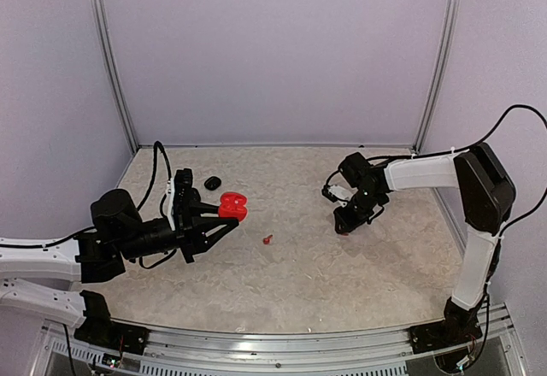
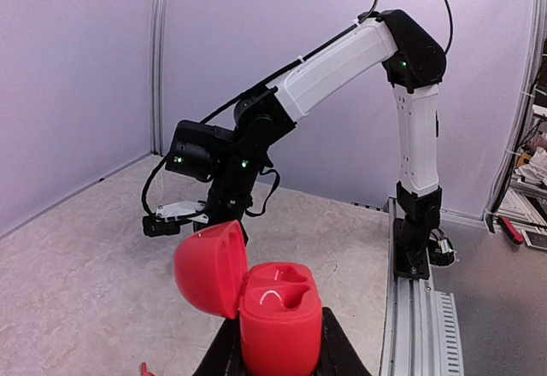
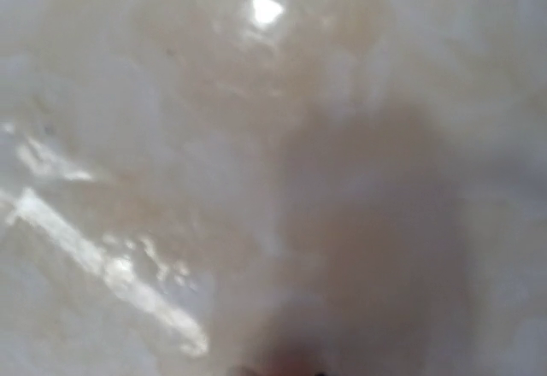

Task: Insert the wireless bluetooth earbuds into the charging case
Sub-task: Pick up the left earbud from the center of the board, then move the left earbud to the center of the board.

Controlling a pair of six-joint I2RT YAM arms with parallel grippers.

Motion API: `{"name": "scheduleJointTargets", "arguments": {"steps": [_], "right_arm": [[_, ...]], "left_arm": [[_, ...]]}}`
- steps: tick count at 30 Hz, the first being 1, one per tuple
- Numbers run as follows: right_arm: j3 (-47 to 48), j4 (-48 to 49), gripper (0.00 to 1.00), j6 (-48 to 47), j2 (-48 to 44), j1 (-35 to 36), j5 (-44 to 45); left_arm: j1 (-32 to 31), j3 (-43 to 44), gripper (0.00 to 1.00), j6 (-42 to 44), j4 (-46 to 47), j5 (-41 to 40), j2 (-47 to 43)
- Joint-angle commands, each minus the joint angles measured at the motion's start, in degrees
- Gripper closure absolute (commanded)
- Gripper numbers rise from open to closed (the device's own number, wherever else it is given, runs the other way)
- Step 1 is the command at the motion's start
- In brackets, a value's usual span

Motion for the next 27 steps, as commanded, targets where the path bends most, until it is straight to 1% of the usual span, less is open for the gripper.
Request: {"name": "scheduleJointTargets", "arguments": {"steps": [1,8,17,18,20,23,25,27], "right_arm": [[0.9,0.1,0.8,0.4,0.3,-0.5,-4.9],[-1.4,0.9,0.83,2.4,-0.8,0.4,-10.6],[-7.7,6.2,0.81,10.5,-6.2,7.1,-15.2],[-8.1,7.0,0.78,11.5,-6.6,8.0,-15.5],[-8.6,8.1,0.65,13.0,-7.2,9.2,-16.3],[-9.1,9.3,0.54,13.7,-8.6,9.3,-17.7],[-9.3,8.8,0.51,13.4,-9.5,9.3,-17.2],[-9.9,8.3,0.52,12.8,-10.6,9.2,-16.6]], "left_arm": [[0.1,0.3,1.0,0.3,0.1,0.0,-0.1],[0.0,0.5,1.0,0.3,-0.5,0.0,0.0],[0.0,1.0,1.0,0.4,-1.0,0.5,1.0],[0.1,1.1,1.0,0.4,-1.0,0.5,1.2],[0.0,1.1,1.0,0.3,-1.0,0.6,1.5],[0.0,1.3,1.0,0.1,-1.0,1.1,2.1],[0.0,1.4,1.0,0.0,-1.2,1.2,2.4],[0.0,1.4,1.0,0.0,-1.5,1.1,2.3]]}}
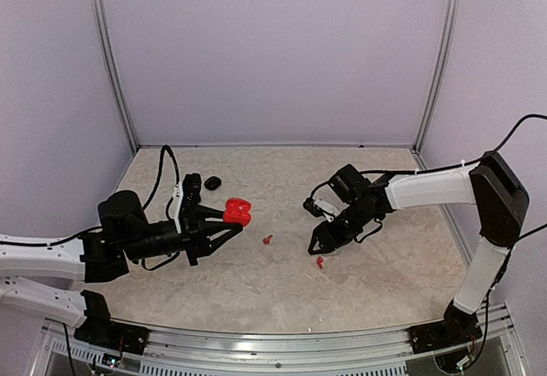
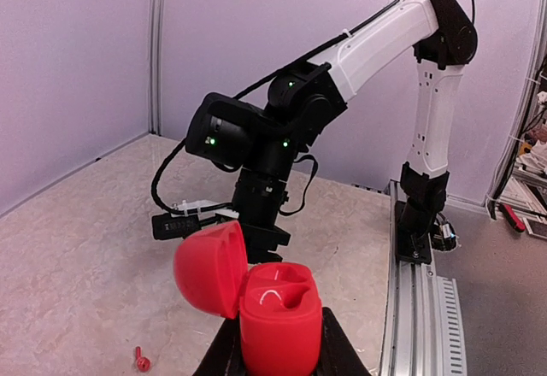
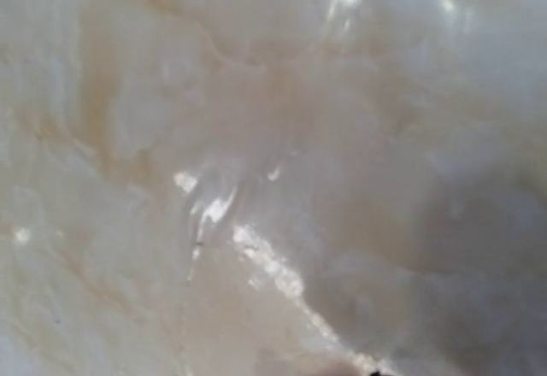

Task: Insert the wireless bluetooth earbuds into the charging case
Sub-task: Move the left earbud to the center of the board.

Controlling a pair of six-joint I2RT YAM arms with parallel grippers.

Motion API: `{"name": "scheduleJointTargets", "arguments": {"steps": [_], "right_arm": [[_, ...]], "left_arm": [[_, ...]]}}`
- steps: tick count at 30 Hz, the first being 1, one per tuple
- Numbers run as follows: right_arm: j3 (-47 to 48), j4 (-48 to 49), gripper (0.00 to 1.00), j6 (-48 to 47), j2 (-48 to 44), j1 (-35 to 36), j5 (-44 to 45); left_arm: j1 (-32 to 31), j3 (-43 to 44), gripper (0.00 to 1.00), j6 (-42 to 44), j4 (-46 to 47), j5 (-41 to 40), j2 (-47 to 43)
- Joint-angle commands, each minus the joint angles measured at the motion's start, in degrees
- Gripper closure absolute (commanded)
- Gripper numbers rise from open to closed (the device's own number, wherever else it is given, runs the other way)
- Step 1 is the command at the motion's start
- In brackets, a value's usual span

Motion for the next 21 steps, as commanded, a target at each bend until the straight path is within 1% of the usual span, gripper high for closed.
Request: {"name": "scheduleJointTargets", "arguments": {"steps": [1,6,9,18,21], "right_arm": [[-1.7,0.9,0.54,0.4,-3.6,-0.3,-0.1],[-4.8,0.5,0.6,-0.5,-5.2,-0.2,0.6],[-6.0,1.0,0.6,-0.5,-5.5,-0.3,0.8],[0.1,-2.8,0.62,-1.8,-1.3,0.0,1.4],[2.1,-5.3,0.63,-2.5,0.5,1.0,3.5]], "left_arm": [[0.0,1.4,1.0,0.0,-0.7,0.7,0.2],[0.1,1.6,1.0,0.0,-1.5,0.1,0.0],[0.0,1.8,1.0,0.0,-1.8,0.2,0.3],[-0.3,1.7,1.0,-0.1,-1.3,-0.3,0.7],[-0.6,1.5,1.0,0.4,-1.5,-0.7,0.3]]}}
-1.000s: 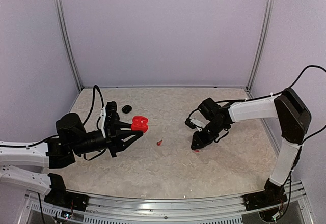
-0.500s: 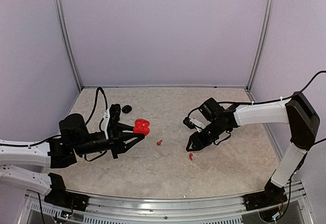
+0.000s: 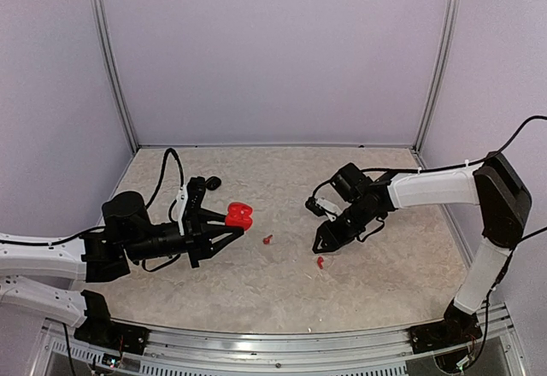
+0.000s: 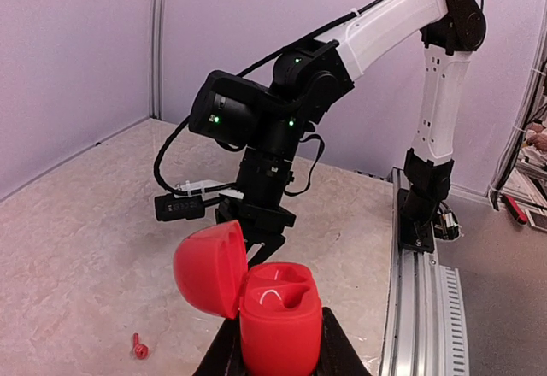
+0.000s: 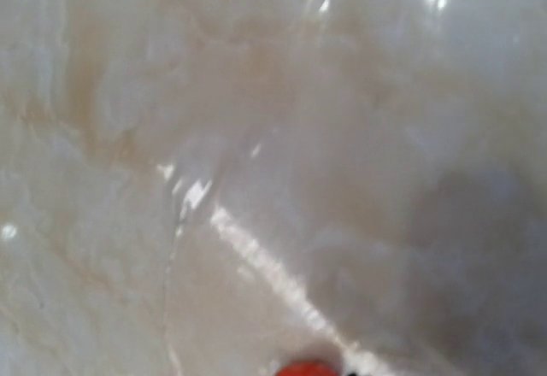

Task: Insert the wireless bluetooth earbuds into the charging case
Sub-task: Move the left earbud to the center of the board.

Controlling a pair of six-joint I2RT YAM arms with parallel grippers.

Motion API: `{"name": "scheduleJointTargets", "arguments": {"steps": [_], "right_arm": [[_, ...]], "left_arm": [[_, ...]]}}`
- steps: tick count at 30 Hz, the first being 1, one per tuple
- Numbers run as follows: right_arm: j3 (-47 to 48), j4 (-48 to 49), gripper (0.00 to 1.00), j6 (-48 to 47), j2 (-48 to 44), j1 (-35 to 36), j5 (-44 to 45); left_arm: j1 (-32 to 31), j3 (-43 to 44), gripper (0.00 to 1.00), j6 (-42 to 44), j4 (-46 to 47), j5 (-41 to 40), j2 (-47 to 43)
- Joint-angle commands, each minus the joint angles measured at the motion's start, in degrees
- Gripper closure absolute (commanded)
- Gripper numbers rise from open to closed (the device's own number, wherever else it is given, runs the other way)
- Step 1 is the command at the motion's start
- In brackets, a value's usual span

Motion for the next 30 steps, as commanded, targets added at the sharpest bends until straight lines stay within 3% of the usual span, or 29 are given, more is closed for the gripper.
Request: {"name": "scheduleJointTargets", "arguments": {"steps": [1,9,30], "right_arm": [[3.5,-4.5,0.64,-1.4,3.1,1.3,3.2],[6.4,-8.8,0.64,-2.0,6.0,3.6,8.6],[12.4,-15.8,0.74,-3.4,12.0,6.9,11.3]], "left_arm": [[-0.5,1.4,1.0,0.7,0.2,-0.9,-0.7],[-2.4,1.6,1.0,2.6,-1.3,-3.3,-1.7],[-5.9,1.7,1.0,5.0,-3.9,-7.3,-2.8]]}}
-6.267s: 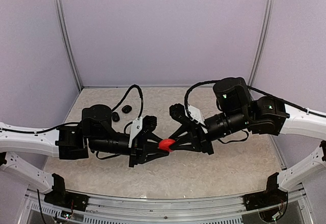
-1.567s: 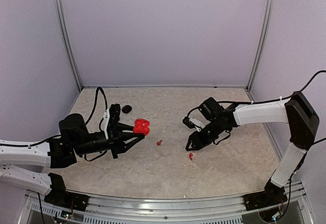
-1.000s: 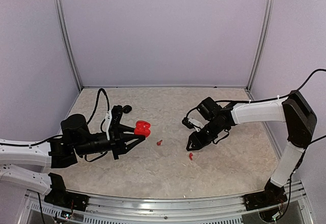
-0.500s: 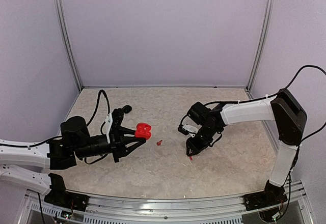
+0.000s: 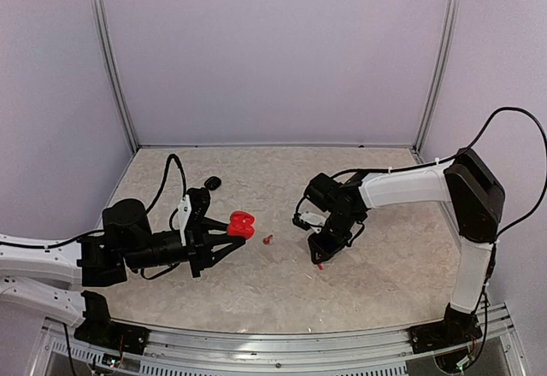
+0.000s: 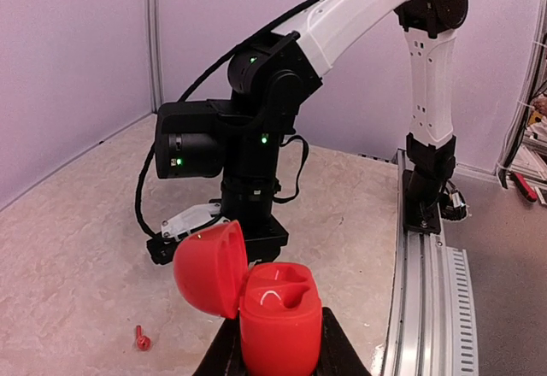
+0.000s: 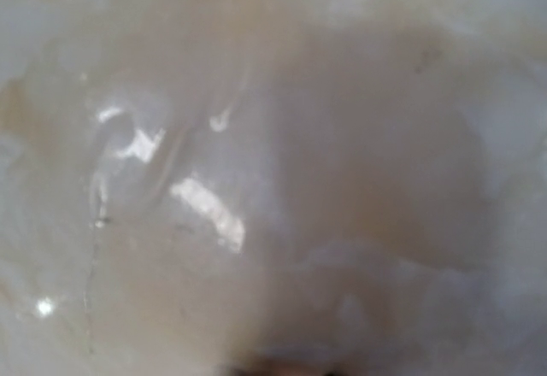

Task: Insert the wireless bluetooth earbuds into the charging case
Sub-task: Move the left earbud to the center of the board.

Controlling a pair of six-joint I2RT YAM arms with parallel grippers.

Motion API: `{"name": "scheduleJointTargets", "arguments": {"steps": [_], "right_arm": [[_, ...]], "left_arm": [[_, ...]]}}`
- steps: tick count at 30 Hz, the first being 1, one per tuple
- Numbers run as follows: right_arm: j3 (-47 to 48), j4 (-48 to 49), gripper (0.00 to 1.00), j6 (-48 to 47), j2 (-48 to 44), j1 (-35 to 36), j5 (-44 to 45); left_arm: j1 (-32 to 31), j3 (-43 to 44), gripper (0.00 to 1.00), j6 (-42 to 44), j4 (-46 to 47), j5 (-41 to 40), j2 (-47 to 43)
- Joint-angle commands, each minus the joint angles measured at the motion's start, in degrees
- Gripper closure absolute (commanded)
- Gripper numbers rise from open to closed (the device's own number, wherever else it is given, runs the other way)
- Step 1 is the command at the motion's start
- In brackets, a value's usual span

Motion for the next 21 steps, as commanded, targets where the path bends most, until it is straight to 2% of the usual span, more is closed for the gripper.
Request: {"name": "scheduleJointTargets", "arguments": {"steps": [1,5,17,19,21], "right_arm": [[0.9,-2.7,0.76,-0.9,1.3,1.1,-0.2],[0.5,-4.5,0.79,-1.7,0.3,2.7,-1.0],[-6.1,-11.1,0.81,-2.4,-4.5,11.9,-4.2],[-6.2,-12.4,0.79,-2.1,-4.9,12.8,-3.4],[-5.9,-13.7,0.71,-1.8,-5.0,13.4,-1.9]], "left_arm": [[-0.9,1.7,1.0,1.3,-0.4,-1.6,-1.3],[-1.1,1.6,1.0,1.5,-0.4,-2.0,-1.8],[-1.5,1.6,1.0,1.7,-0.8,-2.0,-2.2],[-1.6,1.6,1.0,1.8,-0.8,-1.9,-2.2],[-1.6,1.7,1.0,1.8,-0.8,-1.9,-2.3]]}}
